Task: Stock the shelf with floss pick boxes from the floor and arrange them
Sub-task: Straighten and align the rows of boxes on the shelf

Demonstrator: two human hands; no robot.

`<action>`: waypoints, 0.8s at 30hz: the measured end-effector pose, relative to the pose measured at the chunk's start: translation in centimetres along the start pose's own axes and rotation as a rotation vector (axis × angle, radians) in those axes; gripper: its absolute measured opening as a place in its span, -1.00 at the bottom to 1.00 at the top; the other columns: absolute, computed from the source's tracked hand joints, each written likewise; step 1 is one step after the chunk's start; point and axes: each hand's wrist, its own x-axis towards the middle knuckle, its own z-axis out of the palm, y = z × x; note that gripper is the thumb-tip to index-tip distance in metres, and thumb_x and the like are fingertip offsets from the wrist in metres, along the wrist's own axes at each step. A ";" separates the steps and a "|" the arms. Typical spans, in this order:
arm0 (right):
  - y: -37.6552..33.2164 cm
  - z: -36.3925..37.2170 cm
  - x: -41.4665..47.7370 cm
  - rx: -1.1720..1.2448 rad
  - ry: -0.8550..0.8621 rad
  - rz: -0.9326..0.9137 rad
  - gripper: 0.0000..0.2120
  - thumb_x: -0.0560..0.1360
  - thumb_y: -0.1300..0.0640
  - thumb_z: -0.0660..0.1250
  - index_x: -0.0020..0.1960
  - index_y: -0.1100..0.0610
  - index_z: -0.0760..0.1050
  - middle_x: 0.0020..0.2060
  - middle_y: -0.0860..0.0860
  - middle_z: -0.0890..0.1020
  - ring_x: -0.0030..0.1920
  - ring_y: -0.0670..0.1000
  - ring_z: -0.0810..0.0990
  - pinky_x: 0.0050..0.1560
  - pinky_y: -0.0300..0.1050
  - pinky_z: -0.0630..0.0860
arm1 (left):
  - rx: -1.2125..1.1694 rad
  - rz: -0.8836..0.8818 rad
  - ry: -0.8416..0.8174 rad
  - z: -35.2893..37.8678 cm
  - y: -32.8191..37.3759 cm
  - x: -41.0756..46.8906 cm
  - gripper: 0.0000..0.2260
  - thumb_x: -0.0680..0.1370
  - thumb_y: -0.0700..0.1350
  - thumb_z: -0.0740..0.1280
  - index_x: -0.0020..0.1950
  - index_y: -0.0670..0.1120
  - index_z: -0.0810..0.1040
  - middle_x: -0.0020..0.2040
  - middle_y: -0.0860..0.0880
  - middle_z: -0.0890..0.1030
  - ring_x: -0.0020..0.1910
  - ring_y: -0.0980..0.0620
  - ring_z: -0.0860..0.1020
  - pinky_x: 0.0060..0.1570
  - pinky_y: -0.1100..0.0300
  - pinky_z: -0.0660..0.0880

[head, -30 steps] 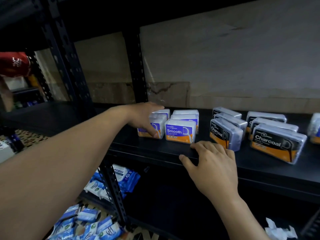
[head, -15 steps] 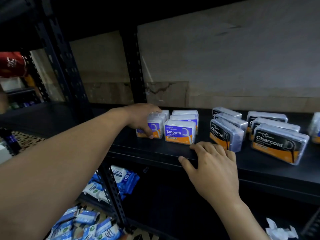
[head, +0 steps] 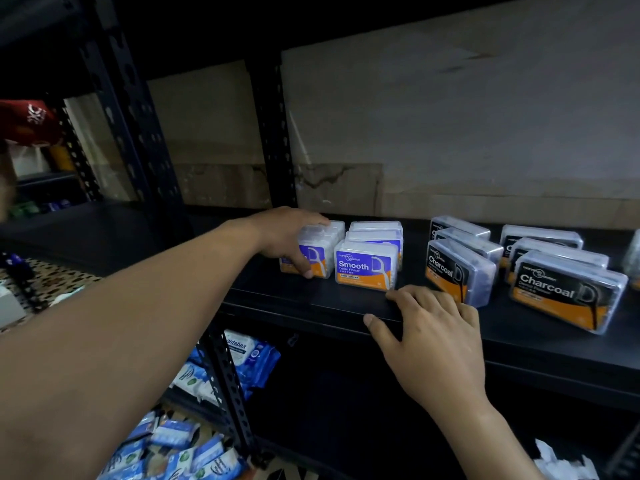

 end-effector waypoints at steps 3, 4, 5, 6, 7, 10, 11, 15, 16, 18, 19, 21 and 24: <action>0.0 0.0 0.0 -0.001 -0.003 0.002 -0.52 0.47 -0.34 0.16 0.14 -0.06 0.60 0.10 -0.10 0.63 0.14 0.02 0.55 0.12 0.02 0.33 | -0.013 -0.001 -0.012 -0.1 -0.1 0.2 0.00 0.14 0.10 0.67 0.51 0.10 0.31 0.45 0.10 0.41 0.39 0.05 0.38 0.37 0.15 0.34; 0.0 0.0 0.0 0.002 0.000 0.004 -0.51 0.47 -0.34 0.15 0.14 -0.06 0.61 0.10 -0.10 0.63 0.14 0.02 0.55 0.11 0.02 0.33 | -0.017 -0.002 -0.011 -0.1 -0.1 0.2 -0.01 0.14 0.09 0.67 0.51 0.10 0.31 0.45 0.10 0.41 0.39 0.05 0.38 0.37 0.17 0.34; 0.0 0.1 0.0 0.002 0.004 0.004 -0.51 0.46 -0.34 0.15 0.13 -0.05 0.61 0.09 -0.09 0.63 0.13 0.03 0.56 0.11 0.02 0.34 | -0.020 -0.005 -0.012 -0.1 -0.2 0.2 -0.01 0.14 0.09 0.67 0.51 0.10 0.31 0.45 0.10 0.41 0.39 0.05 0.39 0.36 0.18 0.34; 0.0 0.1 0.0 0.002 0.008 0.002 -0.51 0.46 -0.33 0.15 0.13 -0.05 0.61 0.08 -0.09 0.63 0.12 0.03 0.56 0.10 0.02 0.34 | -0.019 -0.007 -0.012 0.0 -0.2 0.2 0.00 0.14 0.10 0.67 0.51 0.11 0.31 0.45 0.10 0.42 0.39 0.05 0.39 0.36 0.18 0.34; 0.0 0.2 0.0 0.003 0.013 0.001 -0.51 0.46 -0.33 0.16 0.12 -0.04 0.62 0.08 -0.09 0.64 0.12 0.03 0.56 0.10 0.02 0.35 | -0.016 -0.008 -0.013 0.1 -0.3 0.2 0.00 0.14 0.11 0.66 0.51 0.11 0.30 0.45 0.09 0.41 0.39 0.04 0.39 0.36 0.17 0.34; 0.0 0.1 -0.1 0.008 0.018 0.001 -0.51 0.46 -0.33 0.15 0.13 -0.04 0.61 0.08 -0.09 0.63 0.13 0.04 0.56 0.11 0.03 0.35 | -0.011 -0.002 -0.011 0.3 -0.3 0.4 0.01 0.15 0.12 0.66 0.53 0.10 0.28 0.47 0.08 0.39 0.42 0.03 0.37 0.38 0.17 0.32; 0.0 0.1 -0.1 0.009 0.019 0.002 -0.51 0.46 -0.33 0.15 0.13 -0.04 0.61 0.08 -0.09 0.64 0.13 0.04 0.56 0.11 0.03 0.35 | -0.014 -0.004 -0.010 0.3 -0.2 0.5 0.01 0.16 0.11 0.66 0.53 0.09 0.28 0.48 0.07 0.38 0.43 0.03 0.36 0.38 0.18 0.31; -0.1 0.1 -0.1 0.006 0.012 0.004 -0.51 0.46 -0.33 0.15 0.13 -0.04 0.61 0.09 -0.10 0.63 0.13 0.03 0.55 0.11 0.03 0.35 | -0.010 -0.012 -0.007 0.4 -0.2 0.7 0.02 0.16 0.11 0.66 0.54 0.11 0.26 0.49 0.05 0.37 0.44 0.01 0.34 0.38 0.19 0.29; 0.0 0.1 -0.1 0.007 0.009 0.005 -0.51 0.46 -0.33 0.15 0.14 -0.05 0.61 0.09 -0.10 0.63 0.14 0.03 0.55 0.12 0.02 0.35 | -0.009 -0.016 -0.009 0.4 -0.2 0.7 0.02 0.16 0.12 0.66 0.54 0.13 0.25 0.49 0.05 0.37 0.44 0.01 0.34 0.38 0.18 0.30; 0.0 0.0 -0.1 0.008 0.004 0.007 -0.51 0.46 -0.33 0.16 0.15 -0.06 0.61 0.10 -0.10 0.63 0.14 0.03 0.55 0.12 0.03 0.35 | -0.009 -0.022 -0.017 0.5 -0.4 0.7 0.03 0.15 0.13 0.66 0.53 0.15 0.25 0.49 0.04 0.37 0.43 0.00 0.34 0.38 0.15 0.32; 0.0 0.0 -0.1 0.006 0.002 0.007 -0.51 0.46 -0.33 0.16 0.15 -0.06 0.60 0.10 -0.10 0.63 0.15 0.03 0.55 0.12 0.03 0.34 | -0.011 -0.023 -0.020 0.5 -0.4 0.8 0.03 0.15 0.13 0.66 0.53 0.15 0.25 0.48 0.05 0.38 0.42 0.00 0.35 0.38 0.14 0.32; 0.0 0.1 -0.1 0.002 0.002 0.005 -0.51 0.46 -0.33 0.16 0.15 -0.05 0.61 0.10 -0.10 0.63 0.14 0.03 0.55 0.12 0.02 0.33 | -0.017 -0.023 -0.023 0.5 -0.5 0.8 0.03 0.14 0.13 0.66 0.53 0.15 0.25 0.47 0.06 0.39 0.42 0.01 0.36 0.38 0.12 0.34; 0.0 0.2 -0.1 -0.001 0.007 0.003 -0.51 0.46 -0.33 0.16 0.14 -0.04 0.61 0.10 -0.09 0.63 0.14 0.04 0.55 0.11 0.01 0.30 | -0.027 -0.027 -0.034 0.4 -0.6 0.8 0.04 0.11 0.15 0.65 0.52 0.18 0.26 0.47 0.07 0.40 0.41 0.02 0.37 0.38 0.08 0.35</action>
